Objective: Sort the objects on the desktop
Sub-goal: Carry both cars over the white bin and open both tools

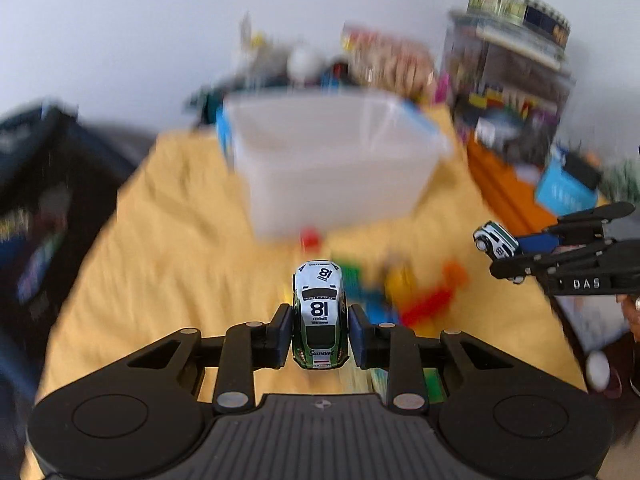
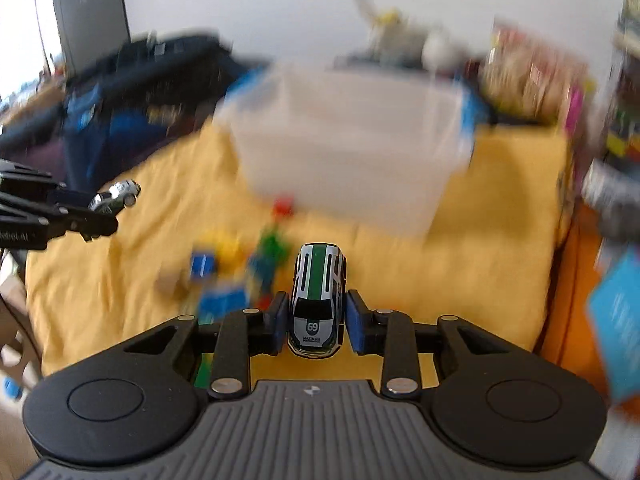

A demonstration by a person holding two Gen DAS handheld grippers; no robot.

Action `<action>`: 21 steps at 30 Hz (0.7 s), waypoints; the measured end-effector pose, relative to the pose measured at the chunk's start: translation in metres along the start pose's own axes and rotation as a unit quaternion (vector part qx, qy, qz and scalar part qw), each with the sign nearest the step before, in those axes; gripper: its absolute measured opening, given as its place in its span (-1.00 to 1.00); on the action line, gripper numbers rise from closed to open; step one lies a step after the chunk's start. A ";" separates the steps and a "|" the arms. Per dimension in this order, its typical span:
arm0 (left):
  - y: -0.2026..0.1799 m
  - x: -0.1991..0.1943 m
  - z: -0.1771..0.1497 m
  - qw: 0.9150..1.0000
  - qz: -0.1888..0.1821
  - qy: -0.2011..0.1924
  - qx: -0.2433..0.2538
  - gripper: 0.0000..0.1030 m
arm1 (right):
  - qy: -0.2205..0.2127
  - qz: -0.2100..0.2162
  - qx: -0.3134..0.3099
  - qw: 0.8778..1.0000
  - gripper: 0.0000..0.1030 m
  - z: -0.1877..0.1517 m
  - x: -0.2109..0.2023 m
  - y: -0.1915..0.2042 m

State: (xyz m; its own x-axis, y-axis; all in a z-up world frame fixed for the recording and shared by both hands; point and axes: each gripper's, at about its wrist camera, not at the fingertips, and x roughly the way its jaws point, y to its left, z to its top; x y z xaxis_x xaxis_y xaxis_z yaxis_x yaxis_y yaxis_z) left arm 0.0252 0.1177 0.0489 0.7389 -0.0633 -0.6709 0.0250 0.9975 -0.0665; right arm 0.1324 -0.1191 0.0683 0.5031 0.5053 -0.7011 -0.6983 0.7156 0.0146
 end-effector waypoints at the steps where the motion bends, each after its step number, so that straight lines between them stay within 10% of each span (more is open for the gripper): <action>1: 0.003 0.000 0.017 1.000 0.001 -0.018 0.005 -0.36 | -0.016 -0.003 -0.001 1.000 -0.35 0.013 -0.002 -0.003; 6: 0.007 0.004 0.085 0.997 0.006 -0.080 0.024 -0.36 | -0.086 -0.034 -0.038 0.995 -0.35 0.080 -0.002 -0.007; 11: 0.001 0.038 0.140 0.995 0.007 -0.092 0.037 -0.36 | -0.066 -0.024 -0.023 0.997 -0.35 0.129 0.045 -0.023; 21: -0.002 0.133 0.159 0.998 0.052 0.005 0.021 -0.17 | 0.000 -0.057 -0.007 0.998 -0.17 0.127 0.120 -0.029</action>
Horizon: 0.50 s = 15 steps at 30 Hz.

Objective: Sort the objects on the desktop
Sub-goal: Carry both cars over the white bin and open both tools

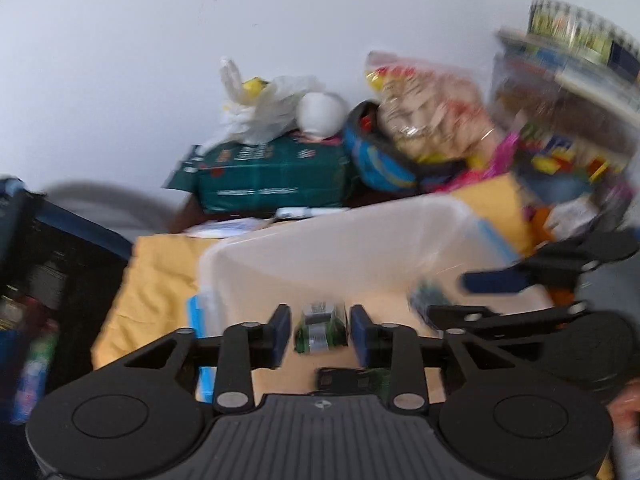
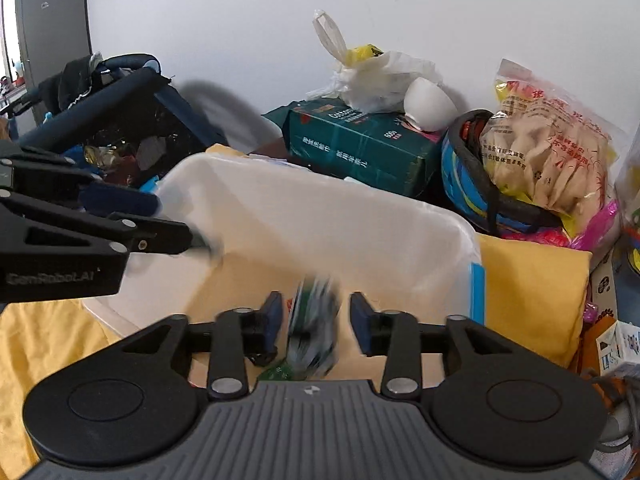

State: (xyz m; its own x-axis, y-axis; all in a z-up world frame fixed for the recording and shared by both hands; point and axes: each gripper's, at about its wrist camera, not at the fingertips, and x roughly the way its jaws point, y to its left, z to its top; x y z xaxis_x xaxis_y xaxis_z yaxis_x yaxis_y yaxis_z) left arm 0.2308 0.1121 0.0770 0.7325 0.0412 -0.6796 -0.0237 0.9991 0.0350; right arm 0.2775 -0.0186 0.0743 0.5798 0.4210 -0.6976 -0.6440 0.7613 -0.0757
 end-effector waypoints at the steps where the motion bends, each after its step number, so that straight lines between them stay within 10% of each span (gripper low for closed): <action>1: -0.002 -0.005 -0.005 1.000 0.001 -0.007 -0.001 -0.15 | -0.008 -0.003 -0.003 1.000 -0.17 -0.003 -0.006 0.000; 9: -0.018 -0.071 -0.069 0.997 -0.007 -0.077 0.022 0.40 | -0.091 0.040 -0.037 0.994 -0.01 -0.048 -0.071 0.006; 15: -0.039 -0.085 -0.161 0.999 -0.016 -0.005 0.047 0.40 | -0.017 0.086 0.016 0.996 0.03 -0.125 -0.074 0.013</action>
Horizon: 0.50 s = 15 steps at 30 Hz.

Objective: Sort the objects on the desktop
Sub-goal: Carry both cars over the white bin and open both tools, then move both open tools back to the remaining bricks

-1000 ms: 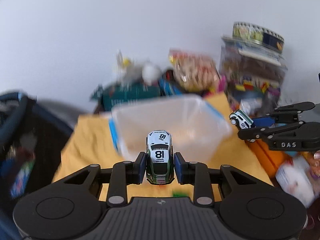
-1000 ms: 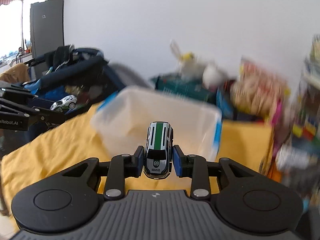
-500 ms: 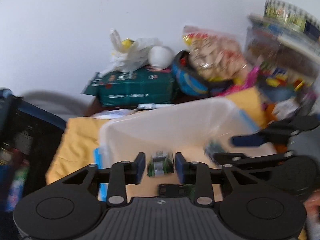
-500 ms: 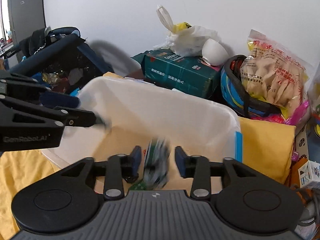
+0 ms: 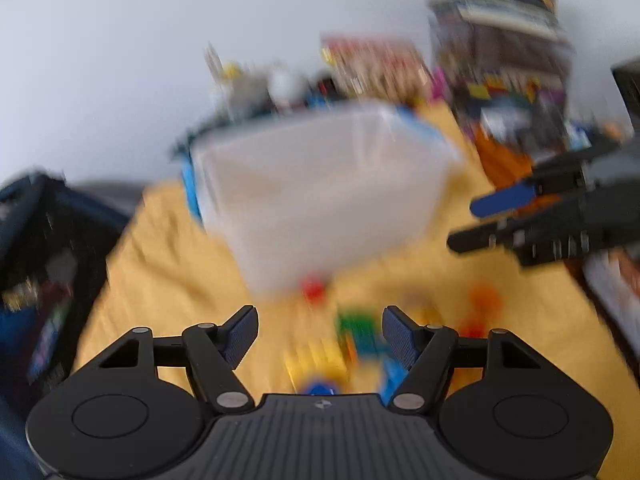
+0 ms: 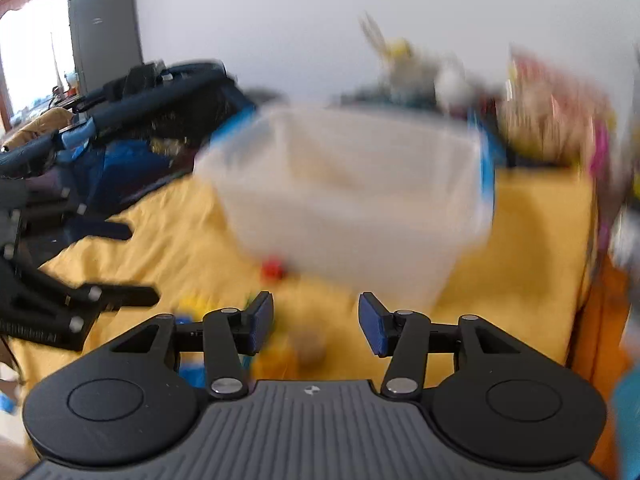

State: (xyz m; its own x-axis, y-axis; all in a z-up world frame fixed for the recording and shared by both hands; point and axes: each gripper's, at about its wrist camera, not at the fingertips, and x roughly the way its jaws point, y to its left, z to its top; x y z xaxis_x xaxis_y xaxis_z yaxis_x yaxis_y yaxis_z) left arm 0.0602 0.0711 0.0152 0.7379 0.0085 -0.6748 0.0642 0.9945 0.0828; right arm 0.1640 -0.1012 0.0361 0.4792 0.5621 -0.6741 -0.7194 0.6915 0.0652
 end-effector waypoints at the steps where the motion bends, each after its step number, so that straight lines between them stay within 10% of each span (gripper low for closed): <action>1: -0.002 0.000 -0.013 1.000 -0.004 0.016 -0.010 0.40 | 0.016 0.005 0.018 1.000 0.03 -0.011 0.001 -0.001; 6: -0.004 0.011 -0.067 0.992 -0.053 0.091 -0.072 0.35 | 0.091 -0.014 0.061 0.994 0.03 -0.065 0.015 0.011; 15: -0.004 0.011 -0.079 0.990 -0.061 0.105 -0.076 0.31 | 0.118 -0.030 0.002 0.993 0.03 -0.098 0.013 0.047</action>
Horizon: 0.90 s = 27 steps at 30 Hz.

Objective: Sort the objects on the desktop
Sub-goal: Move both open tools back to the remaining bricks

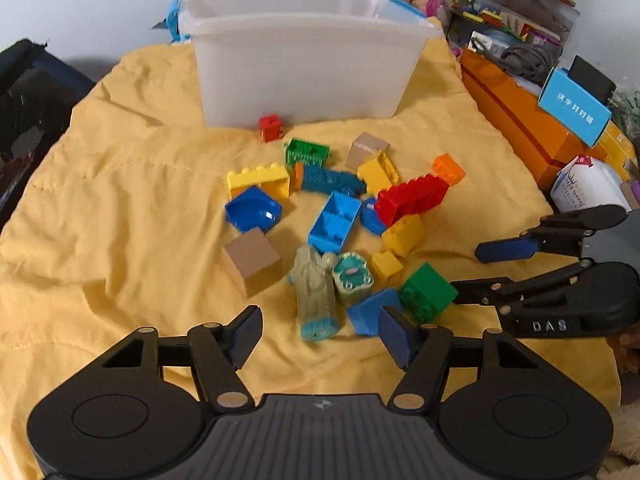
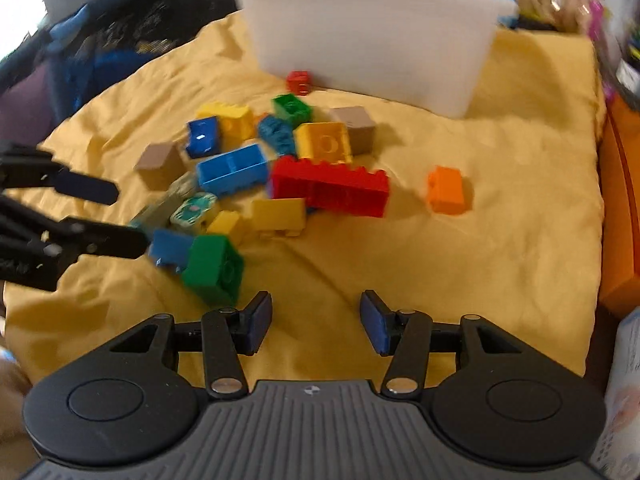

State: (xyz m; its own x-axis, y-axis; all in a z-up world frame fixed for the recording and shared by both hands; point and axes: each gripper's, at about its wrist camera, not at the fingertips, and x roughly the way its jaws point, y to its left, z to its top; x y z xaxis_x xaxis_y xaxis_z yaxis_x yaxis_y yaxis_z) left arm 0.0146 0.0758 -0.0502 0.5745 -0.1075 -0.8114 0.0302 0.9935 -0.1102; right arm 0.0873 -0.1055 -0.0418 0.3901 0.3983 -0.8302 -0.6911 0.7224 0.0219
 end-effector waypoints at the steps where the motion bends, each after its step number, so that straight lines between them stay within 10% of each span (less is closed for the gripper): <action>1: 0.000 0.000 -0.002 1.000 -0.002 0.001 -0.001 0.31 | 0.000 0.004 0.000 1.000 0.03 0.000 0.000 0.000; 27: 0.010 0.002 -0.005 1.000 -0.031 0.001 -0.006 0.11 | 0.010 0.006 -0.022 1.000 0.03 0.008 0.007 0.015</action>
State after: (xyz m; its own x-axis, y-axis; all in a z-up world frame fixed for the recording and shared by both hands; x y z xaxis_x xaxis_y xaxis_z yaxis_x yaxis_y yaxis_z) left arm 0.0121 0.0858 -0.0559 0.5705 -0.1686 -0.8038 0.0559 0.9844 -0.1668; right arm 0.0841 -0.0876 -0.0428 0.3697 0.3946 -0.8412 -0.7215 0.6924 0.0077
